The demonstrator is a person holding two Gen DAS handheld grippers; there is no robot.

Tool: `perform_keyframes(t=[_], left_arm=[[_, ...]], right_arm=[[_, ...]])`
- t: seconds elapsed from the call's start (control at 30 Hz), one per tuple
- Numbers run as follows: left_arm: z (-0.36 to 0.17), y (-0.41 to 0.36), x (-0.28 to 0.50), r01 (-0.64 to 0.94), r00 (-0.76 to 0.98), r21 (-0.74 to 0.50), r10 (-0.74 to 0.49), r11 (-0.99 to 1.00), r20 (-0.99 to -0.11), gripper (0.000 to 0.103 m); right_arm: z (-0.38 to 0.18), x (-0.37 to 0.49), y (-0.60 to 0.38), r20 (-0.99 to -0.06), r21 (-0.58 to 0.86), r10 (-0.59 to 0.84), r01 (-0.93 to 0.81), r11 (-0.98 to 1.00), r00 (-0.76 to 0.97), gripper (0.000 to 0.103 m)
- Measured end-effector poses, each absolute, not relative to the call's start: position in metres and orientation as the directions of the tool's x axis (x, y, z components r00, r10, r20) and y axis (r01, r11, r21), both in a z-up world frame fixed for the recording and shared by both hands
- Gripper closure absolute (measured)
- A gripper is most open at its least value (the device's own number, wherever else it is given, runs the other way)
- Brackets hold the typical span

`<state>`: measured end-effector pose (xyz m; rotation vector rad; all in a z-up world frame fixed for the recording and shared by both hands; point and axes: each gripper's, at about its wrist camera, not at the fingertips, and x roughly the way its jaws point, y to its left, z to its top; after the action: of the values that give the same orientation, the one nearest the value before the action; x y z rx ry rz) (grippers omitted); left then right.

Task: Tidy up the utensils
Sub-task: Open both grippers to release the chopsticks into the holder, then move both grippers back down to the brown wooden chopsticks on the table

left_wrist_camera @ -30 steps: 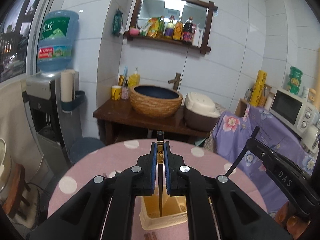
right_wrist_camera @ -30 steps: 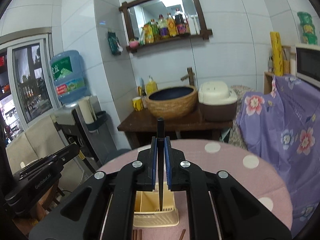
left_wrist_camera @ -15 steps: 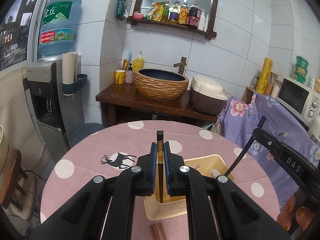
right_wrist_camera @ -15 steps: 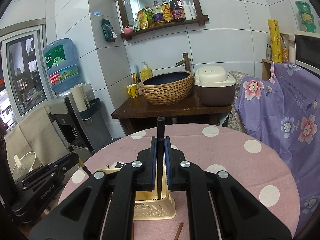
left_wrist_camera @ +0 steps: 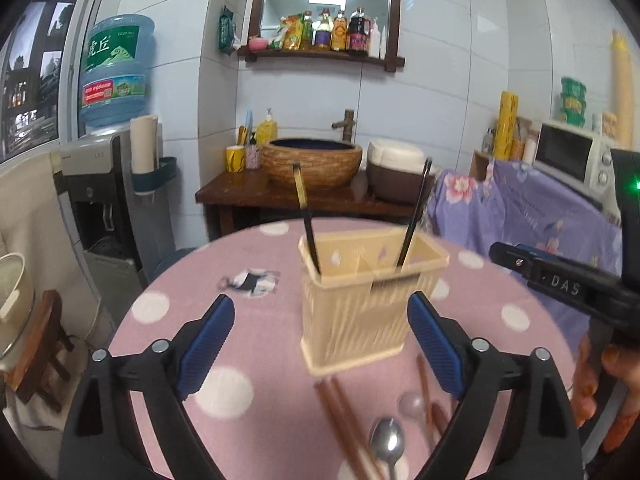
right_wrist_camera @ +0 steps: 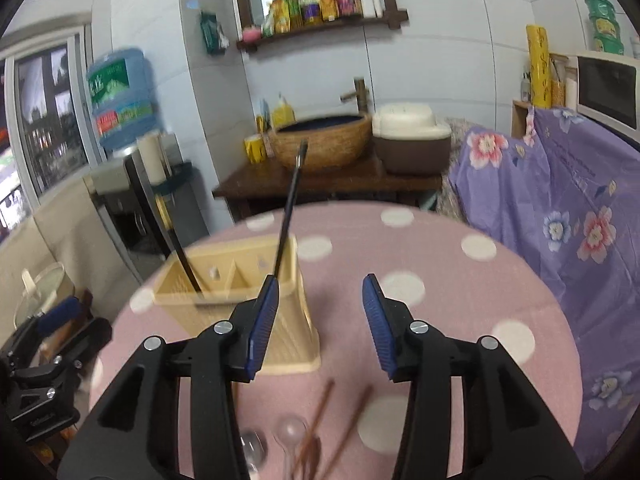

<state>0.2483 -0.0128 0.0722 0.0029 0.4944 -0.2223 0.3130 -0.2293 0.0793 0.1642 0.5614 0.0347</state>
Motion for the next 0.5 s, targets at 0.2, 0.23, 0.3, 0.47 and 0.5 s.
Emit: perform_keyframes(t=[0.2, 0.23, 0.3, 0.47, 0.5], left_arm=[[0.008, 0.001, 0.228, 0.146, 0.763, -0.036, -0.136, 0.989, -0.632, 0.022], [0.001, 0.004, 0.225, 0.144, 0.745, -0.057, -0.146, 0.988, -0.651, 0.029], [-0.012, 0.009, 0.222, 0.127, 0.715, -0.1, -0.161, 0.987, -0.68, 0.039], [-0.032, -0.001, 0.217, 0.15, 0.658, -0.147, -0.21, 0.978, -0.723, 0.056], [-0.035, -0.006, 0.217, 0.161, 0.651, -0.139, -0.21, 0.977, -0.73, 0.057]], right_arm=[[0.016, 0.277, -0.235, -0.635, 0.084, -0.003, 0.073, 0.994, 0.772, 0.059], [0.007, 0.27, -0.237, -0.648, 0.088, -0.005, 0.081, 0.993, 0.762, 0.059], [-0.011, 0.257, -0.241, -0.668, 0.105, -0.002, 0.098, 0.99, 0.744, 0.059], [-0.039, 0.237, -0.24, -0.699, 0.124, 0.012, 0.105, 0.987, 0.715, 0.059], [-0.043, 0.233, -0.239, -0.702, 0.125, 0.015, 0.103, 0.987, 0.712, 0.059]])
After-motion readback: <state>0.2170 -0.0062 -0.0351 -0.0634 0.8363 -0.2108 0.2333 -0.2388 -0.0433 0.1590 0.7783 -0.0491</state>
